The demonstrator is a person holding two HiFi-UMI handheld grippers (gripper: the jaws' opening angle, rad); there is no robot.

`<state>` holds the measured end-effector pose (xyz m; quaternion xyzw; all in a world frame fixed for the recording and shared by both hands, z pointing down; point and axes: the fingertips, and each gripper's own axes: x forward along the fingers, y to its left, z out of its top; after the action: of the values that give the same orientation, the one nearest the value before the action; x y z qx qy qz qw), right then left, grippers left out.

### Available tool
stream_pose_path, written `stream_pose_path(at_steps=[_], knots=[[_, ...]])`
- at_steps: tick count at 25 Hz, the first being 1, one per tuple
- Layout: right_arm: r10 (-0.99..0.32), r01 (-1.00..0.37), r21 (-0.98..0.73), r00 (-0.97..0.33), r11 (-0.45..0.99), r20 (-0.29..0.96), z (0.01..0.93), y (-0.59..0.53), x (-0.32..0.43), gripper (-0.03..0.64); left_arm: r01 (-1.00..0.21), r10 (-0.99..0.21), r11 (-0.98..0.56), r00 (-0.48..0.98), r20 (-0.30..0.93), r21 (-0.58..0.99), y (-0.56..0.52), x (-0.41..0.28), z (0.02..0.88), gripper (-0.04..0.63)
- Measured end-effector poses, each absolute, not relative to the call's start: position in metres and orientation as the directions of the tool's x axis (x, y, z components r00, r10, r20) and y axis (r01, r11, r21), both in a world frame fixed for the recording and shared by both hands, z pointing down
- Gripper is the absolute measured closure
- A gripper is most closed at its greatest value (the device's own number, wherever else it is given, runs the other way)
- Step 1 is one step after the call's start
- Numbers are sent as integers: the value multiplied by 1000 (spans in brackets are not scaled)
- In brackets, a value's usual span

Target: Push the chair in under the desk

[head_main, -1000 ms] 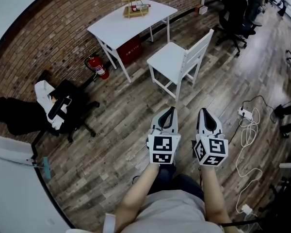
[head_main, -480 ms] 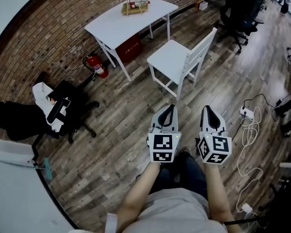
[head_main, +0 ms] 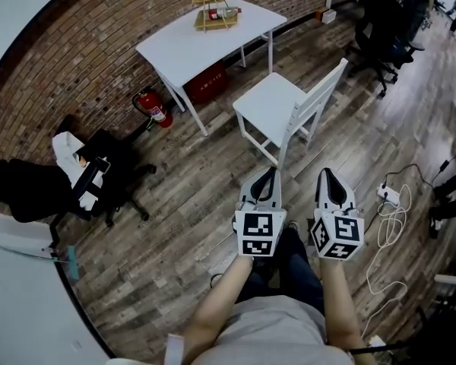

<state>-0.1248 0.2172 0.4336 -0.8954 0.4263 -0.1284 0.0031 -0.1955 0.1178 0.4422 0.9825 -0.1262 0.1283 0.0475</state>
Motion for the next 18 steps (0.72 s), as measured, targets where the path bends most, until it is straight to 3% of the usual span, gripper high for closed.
stream_pose_path(at_steps=[18], knots=[[-828,-827,-130,513,-547,225,431,168,55,601,-342,-319,-939,907,274,39,83,-21,440,578]])
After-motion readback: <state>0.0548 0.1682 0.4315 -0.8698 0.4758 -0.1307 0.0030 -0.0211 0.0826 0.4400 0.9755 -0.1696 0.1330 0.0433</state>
